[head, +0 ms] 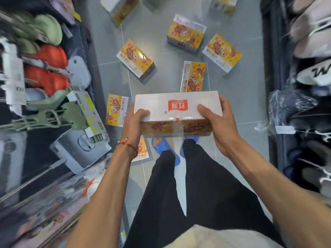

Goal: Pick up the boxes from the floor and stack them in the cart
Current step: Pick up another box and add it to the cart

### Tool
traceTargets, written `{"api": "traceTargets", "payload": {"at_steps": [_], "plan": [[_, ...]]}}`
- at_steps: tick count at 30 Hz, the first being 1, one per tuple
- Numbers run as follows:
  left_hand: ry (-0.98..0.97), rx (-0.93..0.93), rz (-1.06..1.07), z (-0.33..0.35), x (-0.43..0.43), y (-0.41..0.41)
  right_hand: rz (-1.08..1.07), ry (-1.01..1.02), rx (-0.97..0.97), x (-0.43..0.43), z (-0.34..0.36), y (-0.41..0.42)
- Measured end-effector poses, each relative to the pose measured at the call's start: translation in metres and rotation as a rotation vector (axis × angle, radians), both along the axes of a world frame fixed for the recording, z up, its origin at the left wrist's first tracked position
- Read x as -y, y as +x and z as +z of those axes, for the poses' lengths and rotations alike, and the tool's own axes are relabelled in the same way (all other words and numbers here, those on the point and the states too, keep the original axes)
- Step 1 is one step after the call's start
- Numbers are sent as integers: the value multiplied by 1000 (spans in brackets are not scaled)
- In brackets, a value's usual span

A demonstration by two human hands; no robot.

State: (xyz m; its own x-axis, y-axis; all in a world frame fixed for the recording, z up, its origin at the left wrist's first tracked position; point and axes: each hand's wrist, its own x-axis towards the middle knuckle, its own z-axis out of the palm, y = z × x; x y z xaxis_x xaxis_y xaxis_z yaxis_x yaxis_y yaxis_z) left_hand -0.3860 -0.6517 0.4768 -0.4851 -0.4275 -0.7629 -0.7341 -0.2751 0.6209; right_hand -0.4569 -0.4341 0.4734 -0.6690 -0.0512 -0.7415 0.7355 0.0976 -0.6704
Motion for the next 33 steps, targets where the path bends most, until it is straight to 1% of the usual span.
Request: {"api": "traceTargets", "payload": {"at_steps": [5,9,15,18,21,25,28,33], "plan": [[30,-46,3,65,-19,-1,-1,-41,-94,-21,55,18],[16,-79,-67,100,-29,8,-87,-67,-134,-28,86,37],[-13,-159,-284,124,-29,27,-227,-52,-210,-32,112,81],[5,-199,-418,128,-31,34,-358,-17,-248,-31,122,109],[18,-213,-524,132,-36,39,-513,-26,-268,-30,131,142],[7,-246,-664,134,-46,49,-661,-15,-282,-33,139,188],[7,-257,-746,137,-67,56,-775,24,-302,-41,143,220],[47,-271,-964,146,-118,77,-997,95,-318,-67,153,286]]}}
